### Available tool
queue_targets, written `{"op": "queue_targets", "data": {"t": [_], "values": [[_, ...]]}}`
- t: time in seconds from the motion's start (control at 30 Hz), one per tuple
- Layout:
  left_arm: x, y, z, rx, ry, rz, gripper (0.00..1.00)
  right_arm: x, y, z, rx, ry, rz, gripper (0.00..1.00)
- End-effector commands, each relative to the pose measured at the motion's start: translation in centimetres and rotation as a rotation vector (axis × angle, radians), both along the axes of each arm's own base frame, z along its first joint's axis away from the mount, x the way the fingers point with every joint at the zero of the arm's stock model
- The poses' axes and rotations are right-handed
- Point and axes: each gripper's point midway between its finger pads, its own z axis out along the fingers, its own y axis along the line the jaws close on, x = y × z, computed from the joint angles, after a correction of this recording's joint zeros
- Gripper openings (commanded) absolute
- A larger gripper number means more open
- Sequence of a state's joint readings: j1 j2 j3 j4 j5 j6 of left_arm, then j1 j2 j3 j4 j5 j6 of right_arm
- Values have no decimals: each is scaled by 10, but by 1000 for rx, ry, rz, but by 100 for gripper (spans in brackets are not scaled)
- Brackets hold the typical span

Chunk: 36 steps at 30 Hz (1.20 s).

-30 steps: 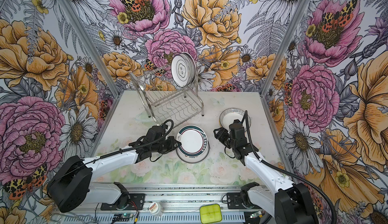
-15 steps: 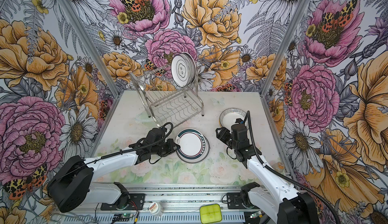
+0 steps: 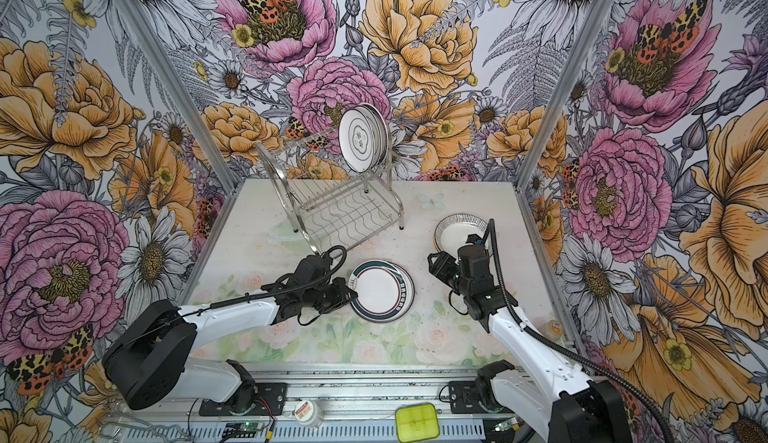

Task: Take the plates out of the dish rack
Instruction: 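Open the left gripper off the plate while the right gripper draws back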

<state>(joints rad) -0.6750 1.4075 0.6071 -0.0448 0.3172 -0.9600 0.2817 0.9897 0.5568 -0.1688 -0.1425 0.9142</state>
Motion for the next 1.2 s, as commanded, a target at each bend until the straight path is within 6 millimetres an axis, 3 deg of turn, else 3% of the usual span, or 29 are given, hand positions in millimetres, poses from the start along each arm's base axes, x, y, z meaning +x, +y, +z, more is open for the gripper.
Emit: {"op": "queue_targets", "data": {"t": [0.0,0.13,0.73,1.17], "values": [[2,-12,9,-41,-16,-24,0,5,-3,6,-21,-22,-7,61],[2,-13,7,-41,-6,-21,0,6,-4,7,-21,-25,-10,61],[-2,-4,4,55,34,-10,50,7,-3,9,-25,-28,1,61],[-9,-2,-7,161,93,-31,59,8,1,10,-37,-35,29,61]]}}
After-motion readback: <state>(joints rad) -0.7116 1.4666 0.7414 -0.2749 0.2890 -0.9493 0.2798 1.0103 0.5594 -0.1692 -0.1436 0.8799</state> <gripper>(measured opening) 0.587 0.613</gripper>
